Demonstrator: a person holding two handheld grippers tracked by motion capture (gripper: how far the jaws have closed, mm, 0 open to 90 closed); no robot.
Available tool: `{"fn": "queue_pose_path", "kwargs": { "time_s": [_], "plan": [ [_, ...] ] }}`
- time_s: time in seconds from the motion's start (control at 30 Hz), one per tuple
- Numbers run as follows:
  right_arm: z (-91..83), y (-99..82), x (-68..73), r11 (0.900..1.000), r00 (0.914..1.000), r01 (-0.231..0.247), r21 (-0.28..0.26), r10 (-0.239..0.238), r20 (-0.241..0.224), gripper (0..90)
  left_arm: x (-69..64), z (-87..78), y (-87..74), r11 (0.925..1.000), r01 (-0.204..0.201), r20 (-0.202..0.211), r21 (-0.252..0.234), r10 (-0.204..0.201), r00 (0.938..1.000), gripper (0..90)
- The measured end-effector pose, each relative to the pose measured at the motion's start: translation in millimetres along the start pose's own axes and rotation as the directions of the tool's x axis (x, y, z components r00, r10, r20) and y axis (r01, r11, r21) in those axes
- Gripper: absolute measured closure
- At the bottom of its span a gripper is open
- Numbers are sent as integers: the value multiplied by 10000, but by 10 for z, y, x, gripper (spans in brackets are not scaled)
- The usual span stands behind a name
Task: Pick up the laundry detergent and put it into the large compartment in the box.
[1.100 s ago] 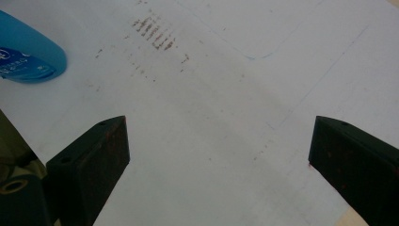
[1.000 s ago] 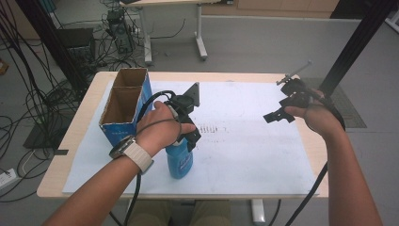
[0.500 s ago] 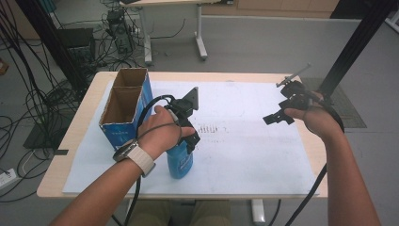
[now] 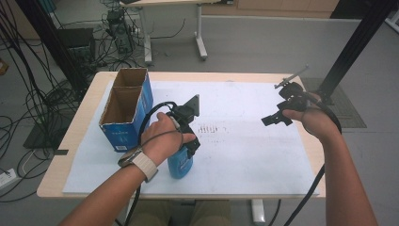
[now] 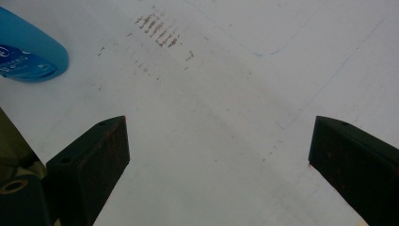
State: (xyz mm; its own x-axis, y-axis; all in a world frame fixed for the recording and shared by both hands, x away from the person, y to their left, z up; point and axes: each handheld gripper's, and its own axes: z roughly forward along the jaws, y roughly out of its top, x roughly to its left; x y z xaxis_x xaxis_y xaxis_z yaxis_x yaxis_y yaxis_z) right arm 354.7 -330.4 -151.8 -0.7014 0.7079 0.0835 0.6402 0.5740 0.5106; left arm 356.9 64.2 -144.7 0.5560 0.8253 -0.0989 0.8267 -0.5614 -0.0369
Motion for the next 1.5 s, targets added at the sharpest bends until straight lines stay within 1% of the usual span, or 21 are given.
{"fn": "queue_pose_path", "kwargs": {
  "time_s": [0.37, 0.53, 0.57, 0.67, 0.73, 0.8, 0.97, 1.13, 1.23, 1.43, 1.47, 1.5],
  "plan": [
    [29, -8, -4, 10000, 10000, -7, -13, 7, -36, 55, -20, 60, -1, 10000, -51, -126, 4, 51, 9999, 145],
    [32, -5, 3, 10000, 10000, 17, -50, -17, -37, 55, -67, 84, 16, 9999, -103, -253, 53, 105, 9996, 154],
    [32, -5, 2, 10000, 10000, 18, -50, -18, -43, 55, -75, 86, 25, 9998, -173, -299, 96, 175, 9994, 157],
    [31, -10, 1, 10000, 10000, 23, -61, -23, -50, 55, -96, 96, 28, 9998, -153, -362, 97, 156, 9992, 181],
    [32, -12, 1, 10000, 10000, 4, -45, -4, -48, 55, -105, 98, 31, 9997, -223, -433, 109, 228, 9988, 199],
    [32, -17, -1, 10000, 10000, -8, -51, 8, -46, 55, -99, 99, 25, 9998, -166, -390, 61, 168, 9991, 204],
    [27, -29, -4, 10000, 10000, -7, -85, 7, -42, 55, -122, 107, 27, 9998, -187, -575, 51, 189, 9982, 260],
    [24, -33, -7, 9999, 10000, -5, -123, 5, -51, 55, -143, 111, 25, 9999, -110, -657, 30, 112, 9978, 291],
    [21, -41, -10, 9999, 10000, -32, -161, 31, -75, 55, -154, 112, 30, 9999, -92, -722, 51, 95, 9973, 296],
    [24, -47, -10, 9998, 10000, -24, -182, 22, -80, 55, -158, 113, 48, 9998, 154, -748, 130, -144, 9971, 300],
    [25, -50, -10, 9998, 10000, -26, -192, 24, -87, 55, -152, 112, 47, 9997, 186, -732, 143, -175, 9972, 312],
    [25, -50, -10, 9998, 10000, -26, -192, 24, -87, 55, -152, 112, 47, 9997, 186, -732, 143, -175, 9972, 373]
  ]
}}
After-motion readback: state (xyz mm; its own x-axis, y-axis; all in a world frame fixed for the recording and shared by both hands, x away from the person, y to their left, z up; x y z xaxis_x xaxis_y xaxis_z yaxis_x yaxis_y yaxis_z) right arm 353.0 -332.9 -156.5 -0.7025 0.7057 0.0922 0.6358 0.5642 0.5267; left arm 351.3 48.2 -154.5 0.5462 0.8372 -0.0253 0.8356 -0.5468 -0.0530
